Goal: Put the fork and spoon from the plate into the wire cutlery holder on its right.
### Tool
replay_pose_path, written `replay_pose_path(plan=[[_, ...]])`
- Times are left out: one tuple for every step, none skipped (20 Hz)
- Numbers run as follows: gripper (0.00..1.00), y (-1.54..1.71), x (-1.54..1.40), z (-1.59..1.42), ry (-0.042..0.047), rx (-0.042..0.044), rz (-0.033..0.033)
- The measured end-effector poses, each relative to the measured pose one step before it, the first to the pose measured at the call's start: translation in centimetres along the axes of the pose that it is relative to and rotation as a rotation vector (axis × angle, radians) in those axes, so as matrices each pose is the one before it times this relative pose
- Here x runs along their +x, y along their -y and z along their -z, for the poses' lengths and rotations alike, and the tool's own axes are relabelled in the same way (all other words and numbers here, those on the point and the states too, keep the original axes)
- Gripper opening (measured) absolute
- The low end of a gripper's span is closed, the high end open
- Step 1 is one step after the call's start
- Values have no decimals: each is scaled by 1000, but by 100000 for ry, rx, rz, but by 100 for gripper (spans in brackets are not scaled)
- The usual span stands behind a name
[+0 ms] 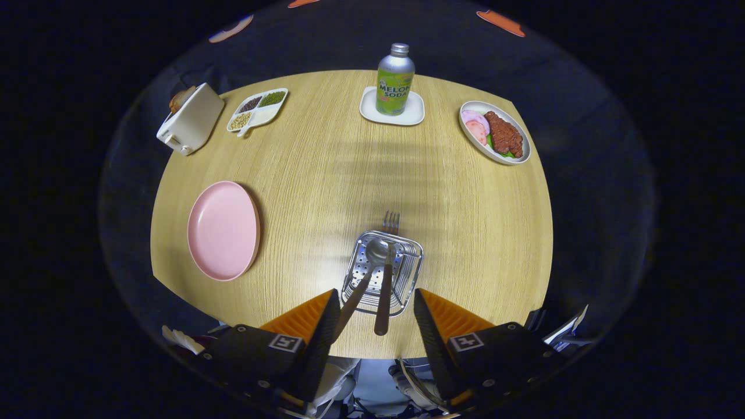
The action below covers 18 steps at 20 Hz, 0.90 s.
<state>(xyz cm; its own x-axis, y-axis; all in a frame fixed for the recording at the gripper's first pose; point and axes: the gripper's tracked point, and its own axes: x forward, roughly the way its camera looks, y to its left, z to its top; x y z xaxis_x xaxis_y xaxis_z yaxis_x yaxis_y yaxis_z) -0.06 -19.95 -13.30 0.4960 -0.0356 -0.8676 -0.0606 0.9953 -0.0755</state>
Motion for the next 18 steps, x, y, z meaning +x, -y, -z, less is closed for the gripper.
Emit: replay_pose_path(plan=[[92,84,-392,-122,2983,1945,87],[98,-51,-342,-243,3147,1989,-269],[100,17,-280,20,2802,2015,-337],[100,-99,-458,-71,3190,2881,-1026],[100,-314,-567,-33,2722,2995,-1452],[100,-210,-429,-311,3837,2923,-1087],[100,-165,-400,-456,4567,2263,-315],[100,-155,-344,-455,4271,1691,119],[100,-253,-400,-382,4066,1881,-54],[100,-470,-414,-336,3473,1698,-913],[100,-439,-560,-534,3234,1169,-872],[99,-162,-541,-621,3320,160,-409],[99,154,-641,-779,3667,-306,522],[100,122,-838,-845,3810,-329,583],[100,45,-694,-1046,4395,167,498],[100,-85,-651,-1125,4166,356,-124],[100,-34,-584,-993,4212,663,91],[99,104,-392,-1080,4450,1044,715]])
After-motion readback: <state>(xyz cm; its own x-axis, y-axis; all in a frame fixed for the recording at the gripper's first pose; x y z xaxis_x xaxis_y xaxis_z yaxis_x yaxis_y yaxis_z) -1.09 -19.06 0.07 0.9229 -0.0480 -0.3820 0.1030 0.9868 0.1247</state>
